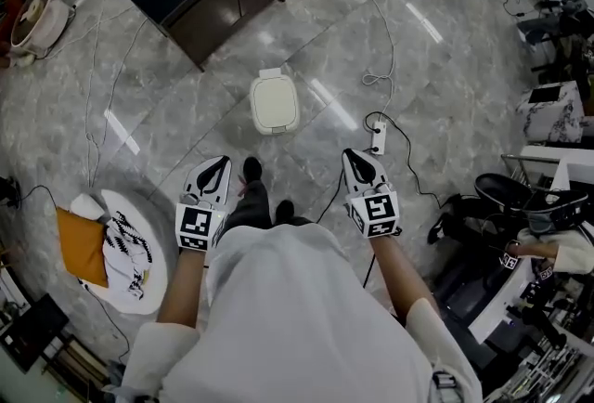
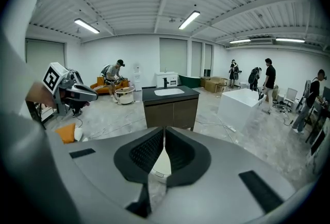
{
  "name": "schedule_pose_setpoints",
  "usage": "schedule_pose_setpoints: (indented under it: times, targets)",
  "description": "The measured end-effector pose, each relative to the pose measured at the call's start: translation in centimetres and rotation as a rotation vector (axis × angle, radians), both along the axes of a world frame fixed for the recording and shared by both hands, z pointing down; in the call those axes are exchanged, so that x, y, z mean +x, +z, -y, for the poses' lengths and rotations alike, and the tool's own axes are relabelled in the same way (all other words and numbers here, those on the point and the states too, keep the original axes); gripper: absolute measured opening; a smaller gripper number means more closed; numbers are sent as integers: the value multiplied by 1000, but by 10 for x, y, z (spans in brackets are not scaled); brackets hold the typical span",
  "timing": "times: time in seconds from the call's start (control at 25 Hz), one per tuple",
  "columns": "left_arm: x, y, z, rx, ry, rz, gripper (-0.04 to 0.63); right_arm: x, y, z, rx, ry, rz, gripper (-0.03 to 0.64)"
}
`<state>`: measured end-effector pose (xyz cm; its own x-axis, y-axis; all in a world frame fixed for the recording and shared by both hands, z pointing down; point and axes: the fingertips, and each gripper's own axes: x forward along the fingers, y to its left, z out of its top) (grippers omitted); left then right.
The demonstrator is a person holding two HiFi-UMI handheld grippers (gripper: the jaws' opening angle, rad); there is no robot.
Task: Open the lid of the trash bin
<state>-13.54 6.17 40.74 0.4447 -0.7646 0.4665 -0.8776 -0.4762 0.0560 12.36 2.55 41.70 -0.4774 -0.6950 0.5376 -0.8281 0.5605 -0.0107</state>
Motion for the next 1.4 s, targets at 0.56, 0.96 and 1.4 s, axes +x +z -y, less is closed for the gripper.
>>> schedule_pose_setpoints:
  times: [0.56,0.96,1.4]
  targets:
    - [-38,43,78,-105,136,22,18,-43,32,55,-89,43,-59,34]
    - [-32,81,91,-183,233,26,18,-49,56,63,-139,89,-82,34]
    - [7,113,101,-225,292,14,18,-48,84,60,-227,28,-88,34]
